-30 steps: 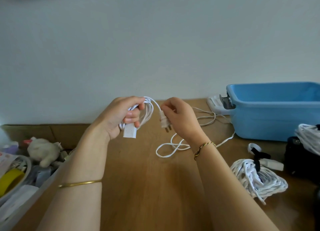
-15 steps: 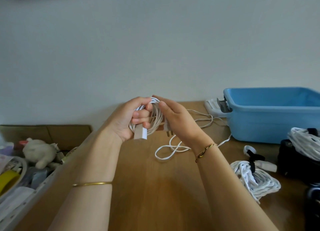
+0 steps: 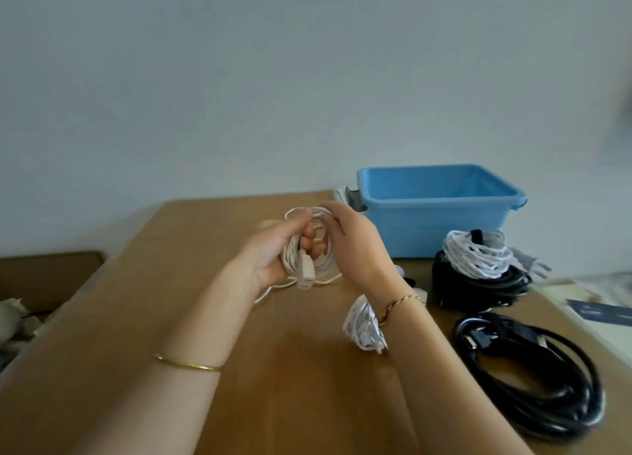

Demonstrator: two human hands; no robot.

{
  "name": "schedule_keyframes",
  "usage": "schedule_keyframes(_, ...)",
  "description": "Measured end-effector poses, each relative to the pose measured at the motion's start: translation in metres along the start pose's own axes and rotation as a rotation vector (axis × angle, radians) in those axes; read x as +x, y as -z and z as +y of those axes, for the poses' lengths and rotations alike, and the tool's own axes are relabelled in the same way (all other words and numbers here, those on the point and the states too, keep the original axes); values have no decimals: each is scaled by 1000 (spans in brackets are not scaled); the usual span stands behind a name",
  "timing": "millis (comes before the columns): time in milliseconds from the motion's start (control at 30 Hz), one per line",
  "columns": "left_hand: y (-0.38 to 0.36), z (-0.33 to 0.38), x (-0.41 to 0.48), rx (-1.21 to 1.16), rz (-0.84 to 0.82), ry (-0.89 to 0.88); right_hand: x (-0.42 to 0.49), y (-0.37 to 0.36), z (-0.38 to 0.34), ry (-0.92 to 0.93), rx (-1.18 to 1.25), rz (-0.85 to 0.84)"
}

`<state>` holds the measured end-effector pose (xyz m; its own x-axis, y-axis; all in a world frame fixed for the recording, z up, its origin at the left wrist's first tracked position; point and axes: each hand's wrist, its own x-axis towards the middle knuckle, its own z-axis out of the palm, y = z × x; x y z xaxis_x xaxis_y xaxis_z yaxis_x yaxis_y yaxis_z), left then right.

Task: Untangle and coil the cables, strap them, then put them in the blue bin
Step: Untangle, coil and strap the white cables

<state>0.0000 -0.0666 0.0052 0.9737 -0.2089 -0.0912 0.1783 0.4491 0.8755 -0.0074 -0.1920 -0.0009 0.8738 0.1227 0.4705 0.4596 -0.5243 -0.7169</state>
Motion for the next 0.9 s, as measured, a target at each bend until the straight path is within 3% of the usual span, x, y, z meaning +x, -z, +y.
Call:
schedule_keyframes(100, -6, -8, 5, 58, -4, 58, -9, 5, 7, -43, -24, 10)
schedule_keyframes(200, -13, -19, 13, 147, 137, -28, -16, 6, 10, -71, 44, 18)
schedule_keyframes(267, -16, -22, 17, 180, 201, -87, -21, 4, 13, -179, 164, 109)
schedule_keyframes(300, -16, -22, 19, 190, 234, -113, -21, 4, 16, -252, 121, 190)
schedule_keyframes(367, -14, -21, 22, 213, 295, -151, -20, 9, 25, -367, -299, 262)
schedule_keyframes(433, -15, -20, 23, 236, 322, -161, -20, 13, 32, -443, -643, 172)
schedule_keyframes(500, -16, -20, 23, 236, 318, -158, -22, 17, 32, -524, -737, 33)
schedule_keyframes(900, -8, -8, 20, 212, 339, -193, -23, 18, 29, -620, -732, -258)
